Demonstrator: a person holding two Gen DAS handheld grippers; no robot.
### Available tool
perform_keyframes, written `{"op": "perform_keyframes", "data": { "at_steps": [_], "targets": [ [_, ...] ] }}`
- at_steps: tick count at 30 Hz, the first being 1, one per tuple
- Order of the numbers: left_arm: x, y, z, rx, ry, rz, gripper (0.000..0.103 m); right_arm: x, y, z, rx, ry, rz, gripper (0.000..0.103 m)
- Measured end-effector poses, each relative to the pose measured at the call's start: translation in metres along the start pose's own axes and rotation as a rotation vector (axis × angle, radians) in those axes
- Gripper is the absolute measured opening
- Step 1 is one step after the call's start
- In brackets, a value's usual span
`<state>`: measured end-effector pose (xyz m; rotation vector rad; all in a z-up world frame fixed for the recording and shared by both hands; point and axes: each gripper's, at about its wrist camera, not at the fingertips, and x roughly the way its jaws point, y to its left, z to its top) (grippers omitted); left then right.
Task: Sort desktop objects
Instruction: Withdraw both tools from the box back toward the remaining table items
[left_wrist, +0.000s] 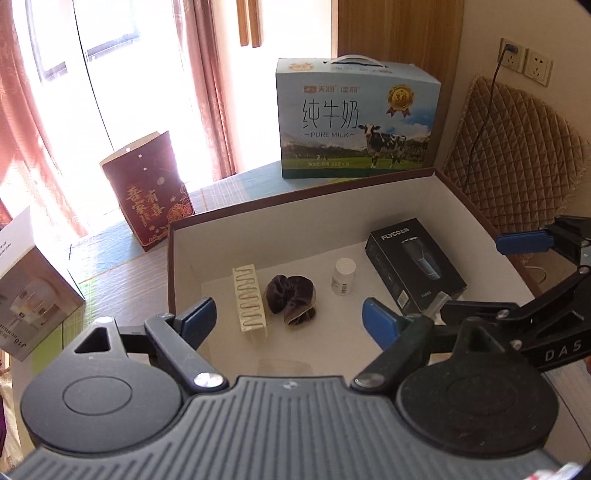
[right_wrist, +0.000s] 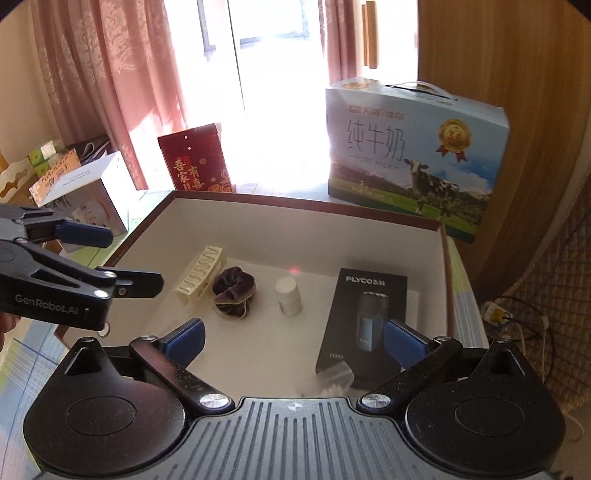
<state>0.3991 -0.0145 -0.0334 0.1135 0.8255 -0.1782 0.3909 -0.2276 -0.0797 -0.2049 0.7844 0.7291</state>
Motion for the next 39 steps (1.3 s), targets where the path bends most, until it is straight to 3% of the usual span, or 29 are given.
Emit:
{"op": "perform_keyframes", "data": {
  "at_steps": [20,28,39],
  "targets": [
    [-0.097,-0.016,-0.058,-0.04,-0.089,-0.028,0.082,-0.083,0.025,-0.039,0.05,-0.08,0.031,0.101],
    [-0.122,-0.024,-0.086,-0.029,-0.097,-0.03,0.081,-0.094,0.035,-0.066,0.049,-0.045,0.035,0.101],
    [-0.133,-0.026,-0.128,-0.043,-0.037,-0.035,0.076,-0.098,0.043,-0.101,0.046,0.018,0.03,0.101]
  ]
}}
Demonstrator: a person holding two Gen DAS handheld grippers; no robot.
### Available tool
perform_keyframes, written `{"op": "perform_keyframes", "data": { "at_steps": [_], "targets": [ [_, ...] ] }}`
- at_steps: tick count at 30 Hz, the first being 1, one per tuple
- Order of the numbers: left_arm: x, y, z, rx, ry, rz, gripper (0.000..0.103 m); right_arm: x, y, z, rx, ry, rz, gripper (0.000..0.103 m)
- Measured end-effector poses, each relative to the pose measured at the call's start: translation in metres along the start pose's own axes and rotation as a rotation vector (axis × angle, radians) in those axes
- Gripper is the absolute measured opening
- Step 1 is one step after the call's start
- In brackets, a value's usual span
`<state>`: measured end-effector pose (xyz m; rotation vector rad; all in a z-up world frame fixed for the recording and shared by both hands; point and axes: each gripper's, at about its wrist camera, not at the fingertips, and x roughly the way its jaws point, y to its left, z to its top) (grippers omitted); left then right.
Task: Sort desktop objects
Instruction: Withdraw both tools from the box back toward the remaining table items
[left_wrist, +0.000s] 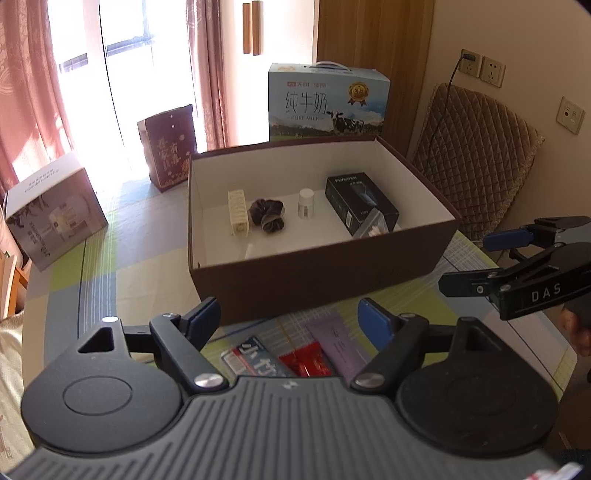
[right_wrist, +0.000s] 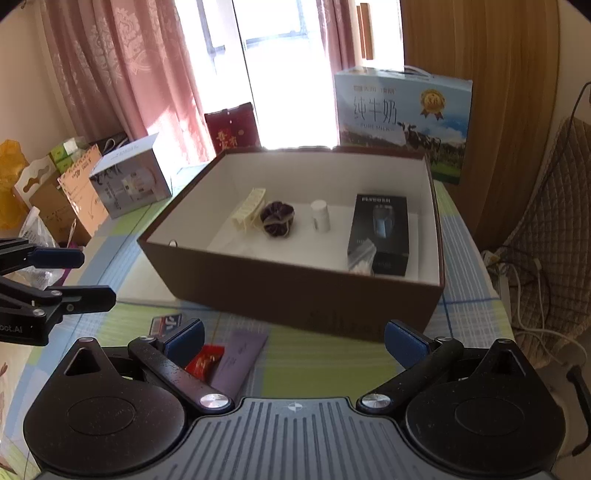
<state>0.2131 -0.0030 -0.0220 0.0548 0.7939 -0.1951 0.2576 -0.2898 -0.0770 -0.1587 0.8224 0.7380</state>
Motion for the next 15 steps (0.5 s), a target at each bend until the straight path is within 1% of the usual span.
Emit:
{"op": "perform_keyframes", "data": {
  "at_steps": [1,6,10,15],
  "targets": [
    [0.0,0.0,-0.003,0.0,0.006,-0.001,0.075,0.0,0.0,-0.002,0.004,0.006,0.001,0.101],
    [0.002,-0.001,-0.024,-0.003,0.044,-0.006,0.073,0.004,-0.002,-0.016,0.026,0.042,-0.003,0.101],
    [0.005,-0.006,-0.04,0.023,0.071,-0.002,0.071,0.007,-0.005,-0.03,0.036,0.075,-0.02,0.101],
    [0.02,-0.009,-0.058,0.042,0.122,-0.016,0.071,0.01,-0.012,-0.046,0.064,0.12,-0.033,0.101]
  ]
}}
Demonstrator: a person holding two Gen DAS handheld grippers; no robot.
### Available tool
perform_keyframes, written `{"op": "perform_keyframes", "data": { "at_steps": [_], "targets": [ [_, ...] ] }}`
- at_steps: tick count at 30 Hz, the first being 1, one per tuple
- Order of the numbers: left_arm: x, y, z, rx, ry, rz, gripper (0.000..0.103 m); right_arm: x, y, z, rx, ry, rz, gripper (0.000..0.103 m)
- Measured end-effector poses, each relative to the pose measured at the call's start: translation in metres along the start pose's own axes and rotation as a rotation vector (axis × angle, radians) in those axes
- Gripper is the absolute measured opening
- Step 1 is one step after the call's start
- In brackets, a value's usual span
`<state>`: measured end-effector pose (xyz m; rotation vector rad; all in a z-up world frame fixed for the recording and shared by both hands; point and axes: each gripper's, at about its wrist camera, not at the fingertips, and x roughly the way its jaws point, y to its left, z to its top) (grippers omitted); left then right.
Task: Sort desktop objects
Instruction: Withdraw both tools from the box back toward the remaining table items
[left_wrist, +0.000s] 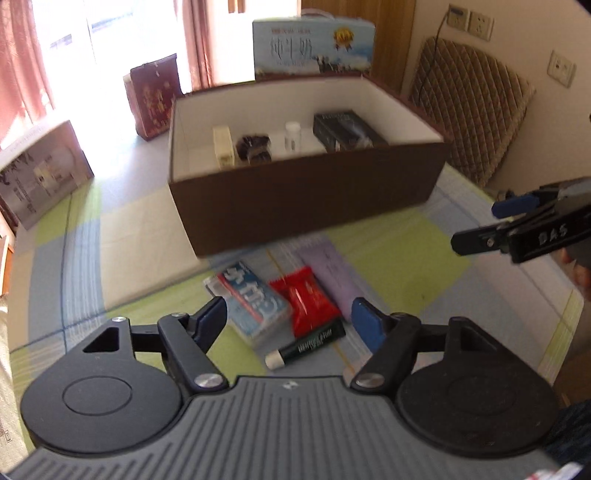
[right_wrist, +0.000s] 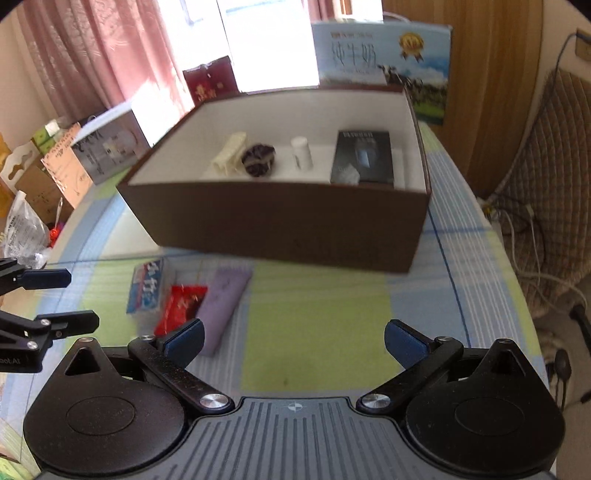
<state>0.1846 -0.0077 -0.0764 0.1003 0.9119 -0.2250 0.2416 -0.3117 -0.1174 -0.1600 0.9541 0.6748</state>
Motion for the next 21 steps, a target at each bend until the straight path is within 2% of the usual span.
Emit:
{"op": "perform_keyframes", "data": {
  "at_steps": [6,16,21],
  "targets": [
    [0.022,-0.001,-0.014,0.014,0.061,-0.011,0.066,0.006,-0.007,-0.012,0.016,0.041,-0.014,0.101],
    [0.048,-0.008,-0.024,0.063,0.094,-0.042,0.06,0.015,-0.009,-0.018,0.024,0.069,-0.016,0.101],
    [0.066,-0.011,-0.026,0.102,0.116,-0.045,0.052,0.019,-0.013,-0.018,0.035,0.077,-0.025,0.101]
  ]
}}
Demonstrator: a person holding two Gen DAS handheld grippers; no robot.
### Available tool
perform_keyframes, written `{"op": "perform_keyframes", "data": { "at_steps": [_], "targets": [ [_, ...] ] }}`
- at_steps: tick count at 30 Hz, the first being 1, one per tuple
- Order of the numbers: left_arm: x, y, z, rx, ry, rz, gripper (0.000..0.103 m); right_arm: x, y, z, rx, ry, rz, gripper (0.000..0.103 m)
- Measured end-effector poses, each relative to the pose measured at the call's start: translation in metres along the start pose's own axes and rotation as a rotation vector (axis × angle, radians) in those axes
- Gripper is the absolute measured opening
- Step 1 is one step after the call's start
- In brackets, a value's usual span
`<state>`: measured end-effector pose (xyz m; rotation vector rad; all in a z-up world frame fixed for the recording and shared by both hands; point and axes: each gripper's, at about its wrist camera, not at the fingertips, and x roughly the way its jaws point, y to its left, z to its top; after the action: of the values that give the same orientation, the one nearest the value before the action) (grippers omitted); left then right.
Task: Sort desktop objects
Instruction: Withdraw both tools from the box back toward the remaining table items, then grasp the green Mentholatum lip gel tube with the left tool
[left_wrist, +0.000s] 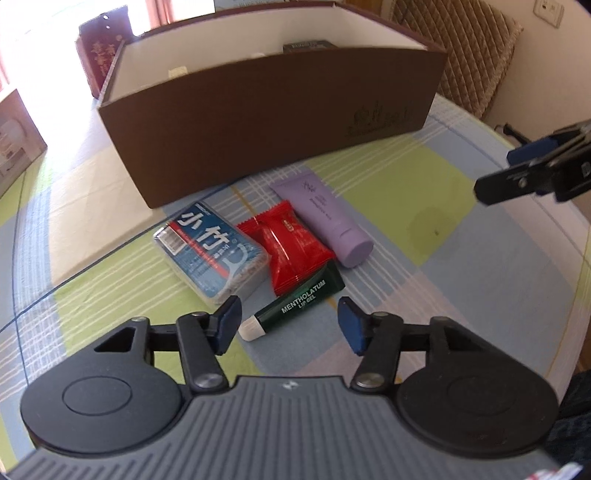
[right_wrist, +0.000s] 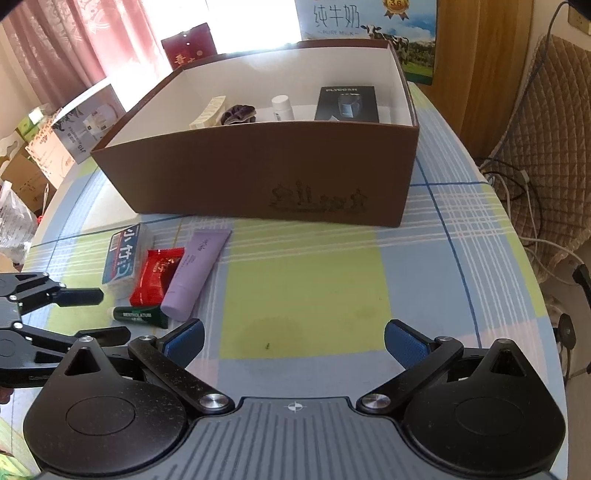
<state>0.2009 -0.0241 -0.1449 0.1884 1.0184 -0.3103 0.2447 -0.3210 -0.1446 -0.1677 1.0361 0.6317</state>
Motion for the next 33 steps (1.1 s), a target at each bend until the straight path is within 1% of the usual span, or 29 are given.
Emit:
{"op": "perform_keyframes", "data": {
  "at_steps": [2,3,5,8,10,12,16,21,25,29,33],
  "targets": [
    [0.007,-0.001,0.0,0.013,0.014,0.008,0.049,0.001,-0.002,0.0,0.006,0.004,-0.006,0.101],
    [0.01,-0.001,-0.001,0.016,0.02,0.007,0.044,0.002,-0.003,0.001,0.009,0.006,-0.008,0.101],
    [0.013,-0.002,-0.002,0.021,0.024,0.004,0.043,0.003,-0.006,0.0,0.019,0.012,-0.01,0.101],
    [0.017,-0.003,-0.005,0.028,0.039,-0.009,0.037,0.005,-0.011,-0.001,0.034,0.021,-0.014,0.101],
    [0.017,-0.005,-0.007,0.038,0.045,-0.018,0.028,0.006,-0.013,-0.002,0.042,0.027,-0.018,0.101],
    [0.015,-0.005,-0.01,0.047,0.05,-0.04,0.021,0.007,-0.015,-0.003,0.046,0.033,-0.022,0.101],
    [0.012,-0.005,-0.013,0.054,0.063,-0.048,0.02,0.009,-0.018,-0.004,0.049,0.041,-0.029,0.101],
    [0.015,-0.004,-0.009,0.031,0.063,-0.044,0.02,0.011,-0.018,-0.006,0.047,0.051,-0.029,0.101],
    [0.012,-0.008,-0.011,0.041,0.069,-0.049,0.016,0.013,-0.015,-0.005,0.039,0.055,-0.021,0.101],
    [0.004,-0.007,-0.023,0.02,0.079,-0.055,0.013,0.017,-0.009,-0.004,0.026,0.059,-0.007,0.101],
    [-0.008,0.004,-0.041,-0.043,0.091,-0.023,0.012,0.022,0.001,-0.002,0.002,0.06,0.02,0.101]
  ]
}}
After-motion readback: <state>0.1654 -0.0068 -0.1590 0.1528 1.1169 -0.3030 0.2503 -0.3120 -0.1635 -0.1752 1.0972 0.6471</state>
